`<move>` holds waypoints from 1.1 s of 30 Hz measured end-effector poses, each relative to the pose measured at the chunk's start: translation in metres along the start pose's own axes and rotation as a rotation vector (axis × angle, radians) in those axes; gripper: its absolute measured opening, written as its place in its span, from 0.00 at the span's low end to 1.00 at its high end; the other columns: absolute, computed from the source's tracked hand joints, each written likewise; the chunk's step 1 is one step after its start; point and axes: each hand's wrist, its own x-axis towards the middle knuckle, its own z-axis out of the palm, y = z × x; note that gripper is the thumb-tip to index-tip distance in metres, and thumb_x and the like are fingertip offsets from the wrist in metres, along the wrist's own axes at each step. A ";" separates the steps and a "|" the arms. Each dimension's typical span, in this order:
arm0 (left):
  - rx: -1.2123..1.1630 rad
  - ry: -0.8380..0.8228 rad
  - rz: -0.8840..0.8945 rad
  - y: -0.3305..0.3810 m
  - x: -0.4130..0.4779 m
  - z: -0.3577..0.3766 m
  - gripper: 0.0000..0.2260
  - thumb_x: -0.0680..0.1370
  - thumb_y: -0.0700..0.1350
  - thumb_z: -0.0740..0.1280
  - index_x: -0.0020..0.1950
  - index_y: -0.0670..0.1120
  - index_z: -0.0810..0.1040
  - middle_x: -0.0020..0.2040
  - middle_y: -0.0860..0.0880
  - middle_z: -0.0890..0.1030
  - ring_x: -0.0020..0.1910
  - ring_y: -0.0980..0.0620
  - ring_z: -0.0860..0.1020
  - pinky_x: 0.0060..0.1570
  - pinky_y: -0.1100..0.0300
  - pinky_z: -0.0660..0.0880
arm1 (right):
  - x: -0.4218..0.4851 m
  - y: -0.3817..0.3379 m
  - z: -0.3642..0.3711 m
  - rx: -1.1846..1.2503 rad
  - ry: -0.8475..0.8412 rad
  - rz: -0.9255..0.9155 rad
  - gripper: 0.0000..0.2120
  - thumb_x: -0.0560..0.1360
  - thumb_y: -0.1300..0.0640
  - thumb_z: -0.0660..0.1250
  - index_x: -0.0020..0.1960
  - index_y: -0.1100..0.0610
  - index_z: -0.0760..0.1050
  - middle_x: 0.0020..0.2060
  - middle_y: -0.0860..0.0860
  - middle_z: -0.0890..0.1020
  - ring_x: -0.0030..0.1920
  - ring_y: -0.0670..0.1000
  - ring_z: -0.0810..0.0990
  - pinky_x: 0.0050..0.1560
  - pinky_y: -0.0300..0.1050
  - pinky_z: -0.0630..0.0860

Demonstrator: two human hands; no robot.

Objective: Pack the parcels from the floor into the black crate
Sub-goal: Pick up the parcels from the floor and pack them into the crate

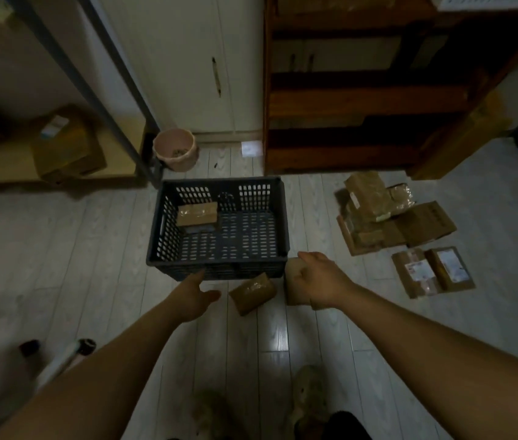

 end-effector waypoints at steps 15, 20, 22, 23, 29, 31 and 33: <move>-0.328 0.092 -0.215 -0.207 0.305 0.214 0.44 0.74 0.47 0.71 0.78 0.47 0.42 0.76 0.40 0.58 0.72 0.40 0.63 0.67 0.48 0.67 | 0.286 0.161 0.278 0.139 0.020 0.012 0.30 0.77 0.52 0.66 0.74 0.57 0.59 0.70 0.60 0.66 0.68 0.59 0.68 0.63 0.46 0.67; -0.572 0.048 -0.266 -0.232 0.356 0.257 0.41 0.76 0.50 0.69 0.77 0.50 0.43 0.74 0.41 0.62 0.69 0.38 0.66 0.57 0.41 0.74 | 0.346 0.192 0.330 0.247 0.048 0.051 0.37 0.78 0.50 0.65 0.77 0.61 0.49 0.73 0.60 0.62 0.72 0.59 0.64 0.67 0.48 0.65; -0.632 0.019 -0.246 -0.235 0.365 0.267 0.31 0.77 0.47 0.67 0.75 0.48 0.55 0.68 0.41 0.68 0.65 0.39 0.69 0.53 0.42 0.75 | 0.360 0.199 0.345 0.330 0.027 0.069 0.35 0.78 0.49 0.63 0.78 0.58 0.49 0.71 0.59 0.67 0.68 0.59 0.69 0.65 0.48 0.69; -0.659 0.013 -0.240 -0.236 0.368 0.270 0.27 0.77 0.46 0.67 0.72 0.47 0.60 0.65 0.42 0.70 0.62 0.39 0.71 0.48 0.44 0.76 | 0.364 0.201 0.350 0.362 0.032 0.079 0.33 0.79 0.49 0.62 0.77 0.56 0.51 0.70 0.59 0.69 0.66 0.59 0.71 0.62 0.47 0.70; -0.739 0.038 -0.276 -0.218 0.332 0.253 0.21 0.77 0.45 0.67 0.68 0.49 0.63 0.57 0.43 0.72 0.52 0.42 0.73 0.39 0.50 0.77 | 0.329 0.182 0.335 0.393 0.035 0.095 0.27 0.79 0.51 0.62 0.73 0.57 0.59 0.65 0.57 0.72 0.63 0.57 0.73 0.60 0.47 0.71; -0.741 0.032 -0.318 -0.203 0.300 0.235 0.26 0.76 0.45 0.68 0.71 0.49 0.60 0.61 0.41 0.71 0.50 0.43 0.74 0.40 0.48 0.78 | 0.294 0.166 0.315 0.429 0.001 0.108 0.24 0.79 0.51 0.62 0.72 0.57 0.60 0.64 0.57 0.73 0.61 0.55 0.74 0.58 0.44 0.71; -0.732 0.007 -0.323 -0.183 0.259 0.209 0.28 0.76 0.45 0.69 0.72 0.50 0.59 0.63 0.40 0.70 0.50 0.42 0.75 0.43 0.46 0.78 | 0.252 0.143 0.285 0.464 -0.015 0.126 0.24 0.80 0.51 0.62 0.72 0.57 0.60 0.64 0.57 0.73 0.60 0.54 0.74 0.57 0.42 0.70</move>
